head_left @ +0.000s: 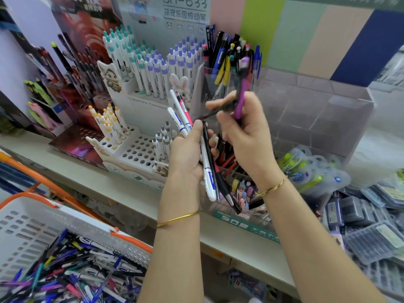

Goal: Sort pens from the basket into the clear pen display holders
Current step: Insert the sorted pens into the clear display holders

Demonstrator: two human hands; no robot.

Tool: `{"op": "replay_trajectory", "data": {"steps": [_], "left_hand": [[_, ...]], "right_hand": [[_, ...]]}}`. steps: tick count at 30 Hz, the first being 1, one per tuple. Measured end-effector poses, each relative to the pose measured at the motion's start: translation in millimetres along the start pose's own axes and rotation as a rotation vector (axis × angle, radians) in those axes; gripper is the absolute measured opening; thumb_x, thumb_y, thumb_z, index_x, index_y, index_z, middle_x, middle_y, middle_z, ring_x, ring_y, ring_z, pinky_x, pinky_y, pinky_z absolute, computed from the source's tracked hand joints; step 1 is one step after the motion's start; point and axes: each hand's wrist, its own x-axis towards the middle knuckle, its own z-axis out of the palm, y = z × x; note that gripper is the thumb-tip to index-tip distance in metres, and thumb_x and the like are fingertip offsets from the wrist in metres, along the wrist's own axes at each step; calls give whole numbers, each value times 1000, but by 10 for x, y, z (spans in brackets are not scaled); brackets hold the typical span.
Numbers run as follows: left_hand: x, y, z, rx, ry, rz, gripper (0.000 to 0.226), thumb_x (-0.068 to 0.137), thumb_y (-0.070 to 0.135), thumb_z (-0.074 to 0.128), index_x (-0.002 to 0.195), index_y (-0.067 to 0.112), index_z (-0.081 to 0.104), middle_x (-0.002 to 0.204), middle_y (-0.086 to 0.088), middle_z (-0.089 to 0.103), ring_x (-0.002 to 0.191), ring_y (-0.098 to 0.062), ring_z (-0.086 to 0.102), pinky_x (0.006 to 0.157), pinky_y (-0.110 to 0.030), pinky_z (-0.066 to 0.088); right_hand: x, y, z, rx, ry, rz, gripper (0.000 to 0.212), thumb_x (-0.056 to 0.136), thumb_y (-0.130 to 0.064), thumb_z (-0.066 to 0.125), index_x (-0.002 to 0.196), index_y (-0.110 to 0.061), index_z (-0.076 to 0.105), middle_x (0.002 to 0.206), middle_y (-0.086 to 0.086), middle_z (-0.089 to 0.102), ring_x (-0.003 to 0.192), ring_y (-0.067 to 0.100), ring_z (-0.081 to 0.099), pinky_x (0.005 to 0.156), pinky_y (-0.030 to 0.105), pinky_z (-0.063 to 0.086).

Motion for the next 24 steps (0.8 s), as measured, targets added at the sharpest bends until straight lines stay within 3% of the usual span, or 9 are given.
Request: {"op": "replay_trajectory", "data": {"steps": [4,7,10,15,18,21,24], "left_hand": [[-12,16,-52,37,7,-5,29,101,20,49,77,5,56,52,0,55,39,-8,47,35,-16,38],[-66,57,-54,104,-24,-2,22,100,16,51,82,5,58,59,-1,55,41,-9,47,36,-17,38],[-98,69,-44,203,-52,1,16,98,14,52,87,6,60,63,-2,56,44,-11,46,38,-18,39],[-77,69,-115,334,7,44,12,97,15,54,94,4,60,66,-4,55,41,-10,48,38,-20,39],[-103,64,-112,332,-44,3,18,96,14,56,104,-1,61,75,-9,63,46,-12,49,38,-20,41],[-125,42,-95,342,-45,6,29,95,14,57,117,-5,57,81,-13,65,49,-14,50,39,-21,41],[-142,36,-78,347,-45,19,26,95,13,58,116,-3,56,87,-17,61,50,-14,50,39,-22,42]], "right_hand": [[128,-77,-27,66,323,11,15,98,-8,47,92,-22,42,89,17,65,51,13,42,49,21,36],[149,-83,-21,108,421,71,13,99,-11,45,92,-22,42,79,6,62,51,13,41,50,23,36],[144,-69,30,105,462,160,9,100,-14,46,95,-22,43,77,1,62,53,10,42,54,25,37],[156,-114,30,205,508,274,11,102,-12,42,93,-20,41,76,2,61,48,7,40,47,20,36],[164,-110,53,178,494,304,9,101,-12,45,96,-20,42,76,1,61,48,6,40,48,20,37],[166,-40,78,114,491,363,9,98,-15,51,100,-21,45,80,-1,63,57,6,44,63,25,41],[138,24,115,53,429,422,11,96,-17,52,107,-18,50,82,1,66,65,6,48,75,33,40]]}}
